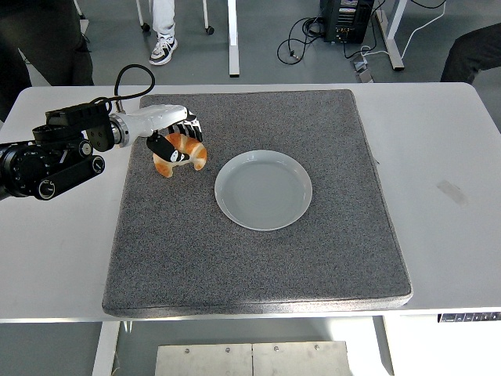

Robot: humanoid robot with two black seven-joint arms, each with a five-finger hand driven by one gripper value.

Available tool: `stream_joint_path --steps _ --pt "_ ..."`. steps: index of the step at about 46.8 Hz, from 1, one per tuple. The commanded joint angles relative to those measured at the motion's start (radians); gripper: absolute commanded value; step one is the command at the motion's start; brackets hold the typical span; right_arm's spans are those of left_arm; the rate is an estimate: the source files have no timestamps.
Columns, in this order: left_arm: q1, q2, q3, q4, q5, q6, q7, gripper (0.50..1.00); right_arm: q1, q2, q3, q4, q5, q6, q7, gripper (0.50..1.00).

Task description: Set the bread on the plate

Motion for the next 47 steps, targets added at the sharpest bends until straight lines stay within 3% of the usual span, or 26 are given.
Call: stream_joint_path --steps 1,10,32,42,47 --pt "-0.033 0.003 -0.002 -0.002 -0.001 -0.006 -0.002 0.5 0.0 0.0 0.0 0.0 0.0 0.0 -0.001 1.0" --pt "-0.154 0.012 -0.004 -0.005 -0.036 -0.055 -0.003 0.5 0.0 0.0 0.0 0.0 0.0 0.0 -0.001 1.0" --pt "-0.3 -0.04 -0.001 -0.035 -0.041 -0.112 -0.003 0.5 0.0 0.0 0.0 0.0 0.0 0.0 -0.001 1.0" --pt "-0.311 -0.089 -0.001 -0.034 -0.041 -0.121 -0.003 0.5 0.0 0.0 0.0 0.0 0.0 0.0 -0.001 1.0" --pt "-0.295 -0.147 -0.001 -0.032 -0.04 -0.118 -0.003 0.5 0.0 0.0 0.0 0.0 0.0 0.0 0.001 1.0"
